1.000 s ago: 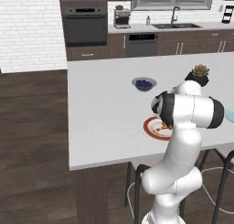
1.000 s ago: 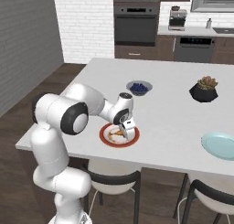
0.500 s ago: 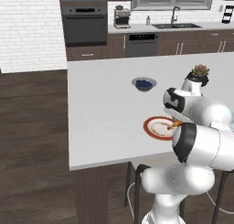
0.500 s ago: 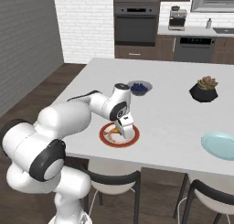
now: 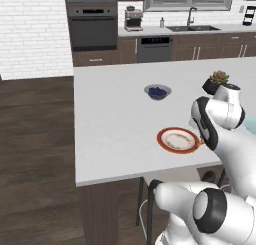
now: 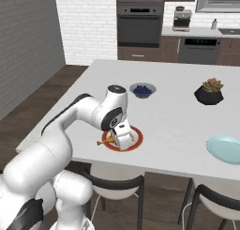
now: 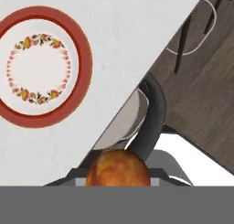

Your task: Pick the chicken drumstick and carrot from their plates and place them in the bowl. Then put the bowl in the fridge.

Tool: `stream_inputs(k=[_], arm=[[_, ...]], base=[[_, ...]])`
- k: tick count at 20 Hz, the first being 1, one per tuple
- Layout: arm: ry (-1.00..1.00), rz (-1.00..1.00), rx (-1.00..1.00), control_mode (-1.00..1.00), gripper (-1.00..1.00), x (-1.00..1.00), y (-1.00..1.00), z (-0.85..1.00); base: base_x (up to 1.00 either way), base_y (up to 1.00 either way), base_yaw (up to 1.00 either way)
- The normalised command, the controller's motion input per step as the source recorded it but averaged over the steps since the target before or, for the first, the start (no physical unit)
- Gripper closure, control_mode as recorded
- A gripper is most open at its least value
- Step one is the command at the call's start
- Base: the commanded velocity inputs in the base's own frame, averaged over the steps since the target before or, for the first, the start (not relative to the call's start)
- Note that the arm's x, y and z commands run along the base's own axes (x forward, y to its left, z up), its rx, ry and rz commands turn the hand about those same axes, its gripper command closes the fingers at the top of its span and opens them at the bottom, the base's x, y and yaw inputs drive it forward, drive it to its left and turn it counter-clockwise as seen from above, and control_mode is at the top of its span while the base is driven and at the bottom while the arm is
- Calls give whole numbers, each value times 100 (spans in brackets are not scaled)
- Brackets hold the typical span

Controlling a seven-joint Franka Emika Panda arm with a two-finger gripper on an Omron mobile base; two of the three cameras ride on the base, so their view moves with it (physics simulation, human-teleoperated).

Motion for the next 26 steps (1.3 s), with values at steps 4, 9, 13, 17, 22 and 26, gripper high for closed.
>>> stream_inputs(k=[4, 9, 13, 17, 22, 26], arm=[[0, 0, 0, -100, 100, -51, 0, 51], [-1, 0, 0, -100, 100, -34, 7, 53], [0, 0, 2, -100, 100, -50, 9, 88], [0, 0, 0, 100, 100, 0, 0, 0], [0, 0, 0, 100, 100, 0, 0, 0], [0, 0, 0, 100, 100, 0, 0, 0]], base=[[0, 0, 0], [0, 0, 0], [0, 0, 0], [-72, 1, 0], [-44, -26, 0], [23, -100, 6]])
